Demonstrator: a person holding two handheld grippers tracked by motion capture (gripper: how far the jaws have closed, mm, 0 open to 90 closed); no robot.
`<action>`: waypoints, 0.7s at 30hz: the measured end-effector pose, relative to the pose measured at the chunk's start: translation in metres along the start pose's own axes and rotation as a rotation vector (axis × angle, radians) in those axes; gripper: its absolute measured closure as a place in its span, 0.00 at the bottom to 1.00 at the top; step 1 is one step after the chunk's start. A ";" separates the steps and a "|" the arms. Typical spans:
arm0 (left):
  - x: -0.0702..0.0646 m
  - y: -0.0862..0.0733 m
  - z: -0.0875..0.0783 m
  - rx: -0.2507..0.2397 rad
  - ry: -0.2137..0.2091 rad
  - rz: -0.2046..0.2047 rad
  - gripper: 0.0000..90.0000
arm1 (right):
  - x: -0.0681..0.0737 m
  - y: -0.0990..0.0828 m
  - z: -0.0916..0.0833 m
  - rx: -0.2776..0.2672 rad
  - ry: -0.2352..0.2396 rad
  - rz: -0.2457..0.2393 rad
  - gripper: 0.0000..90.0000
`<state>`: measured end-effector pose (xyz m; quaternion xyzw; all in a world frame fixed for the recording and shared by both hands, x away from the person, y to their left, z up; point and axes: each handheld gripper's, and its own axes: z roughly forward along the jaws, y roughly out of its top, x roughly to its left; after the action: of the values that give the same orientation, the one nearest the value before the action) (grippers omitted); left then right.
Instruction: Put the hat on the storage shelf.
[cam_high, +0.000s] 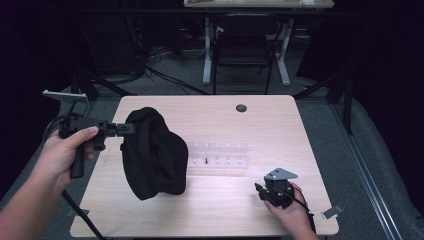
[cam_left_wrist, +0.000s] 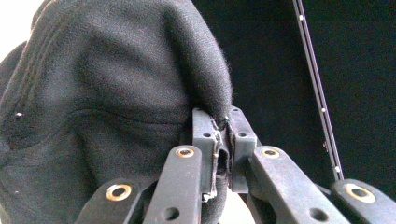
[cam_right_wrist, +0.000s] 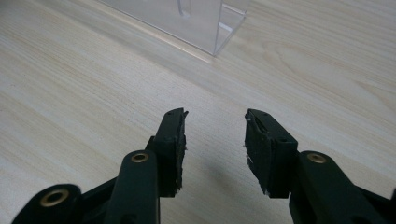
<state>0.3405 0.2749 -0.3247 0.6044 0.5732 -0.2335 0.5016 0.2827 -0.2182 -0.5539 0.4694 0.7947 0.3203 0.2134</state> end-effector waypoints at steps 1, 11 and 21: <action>-0.001 0.001 0.001 -0.002 0.000 0.002 0.95 | 0.000 0.000 0.000 0.005 -0.003 -0.003 0.64; -0.015 0.017 0.011 -0.012 0.011 0.012 0.95 | -0.001 0.000 0.001 -0.003 0.001 0.007 0.64; -0.024 0.031 0.024 -0.024 0.024 0.015 0.95 | -0.002 0.000 0.001 -0.006 0.008 0.012 0.64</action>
<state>0.3705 0.2474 -0.3027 0.6054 0.5773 -0.2158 0.5037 0.2839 -0.2197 -0.5542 0.4724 0.7916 0.3259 0.2098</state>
